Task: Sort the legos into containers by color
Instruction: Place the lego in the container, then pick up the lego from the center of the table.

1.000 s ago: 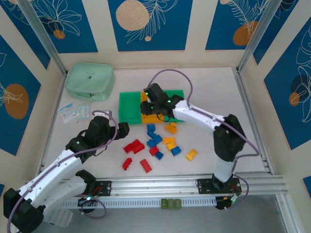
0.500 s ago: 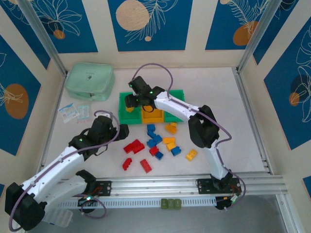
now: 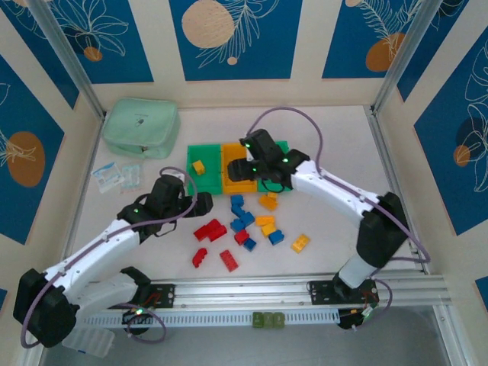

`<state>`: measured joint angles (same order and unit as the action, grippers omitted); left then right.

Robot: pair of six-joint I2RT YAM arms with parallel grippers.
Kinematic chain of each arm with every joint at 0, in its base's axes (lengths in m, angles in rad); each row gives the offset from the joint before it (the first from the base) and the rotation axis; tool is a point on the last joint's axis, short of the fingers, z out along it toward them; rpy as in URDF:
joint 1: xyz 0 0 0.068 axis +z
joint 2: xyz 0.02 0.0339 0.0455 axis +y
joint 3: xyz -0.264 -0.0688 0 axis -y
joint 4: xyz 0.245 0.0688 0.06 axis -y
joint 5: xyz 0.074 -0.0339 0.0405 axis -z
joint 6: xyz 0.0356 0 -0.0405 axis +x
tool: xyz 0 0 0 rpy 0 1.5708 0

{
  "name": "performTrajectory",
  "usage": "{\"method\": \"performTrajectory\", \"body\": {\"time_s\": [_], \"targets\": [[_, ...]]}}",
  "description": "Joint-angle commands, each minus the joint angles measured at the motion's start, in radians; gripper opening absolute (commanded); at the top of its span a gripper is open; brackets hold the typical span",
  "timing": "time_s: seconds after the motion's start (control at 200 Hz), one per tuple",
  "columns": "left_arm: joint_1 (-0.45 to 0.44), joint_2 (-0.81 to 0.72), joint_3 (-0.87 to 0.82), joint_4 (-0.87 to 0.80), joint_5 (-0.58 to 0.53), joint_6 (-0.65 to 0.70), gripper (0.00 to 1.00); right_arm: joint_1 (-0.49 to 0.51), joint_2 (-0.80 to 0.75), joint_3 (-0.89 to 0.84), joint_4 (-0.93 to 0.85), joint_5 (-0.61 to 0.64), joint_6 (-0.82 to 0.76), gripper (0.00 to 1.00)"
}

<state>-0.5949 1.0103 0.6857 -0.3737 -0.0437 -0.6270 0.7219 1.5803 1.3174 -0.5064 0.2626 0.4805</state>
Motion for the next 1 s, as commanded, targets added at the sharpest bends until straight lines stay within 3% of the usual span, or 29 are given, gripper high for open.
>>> {"method": "performTrajectory", "body": {"time_s": [0.0,0.15,0.36,0.67,0.99], "targets": [[-0.034,0.024,0.020,0.068,0.051,0.008,0.99,-0.029,-0.085,-0.129,-0.069,0.013,0.037,0.72],[-0.070,0.065,0.011,0.126,0.046,-0.003,0.99,-0.067,-0.184,-0.288,-0.070,-0.002,0.061,0.75],[-0.107,0.117,0.012,0.204,0.031,-0.034,0.99,-0.087,-0.183,-0.405,-0.018,-0.025,0.091,0.78],[-0.114,0.147,0.028,0.218,-0.006,-0.043,0.99,-0.098,-0.042,-0.387,0.067,-0.037,0.036,0.83],[-0.114,0.150,0.040,0.196,-0.034,-0.028,0.99,-0.083,0.065,-0.342,0.100,-0.019,-0.023,0.81]]}}
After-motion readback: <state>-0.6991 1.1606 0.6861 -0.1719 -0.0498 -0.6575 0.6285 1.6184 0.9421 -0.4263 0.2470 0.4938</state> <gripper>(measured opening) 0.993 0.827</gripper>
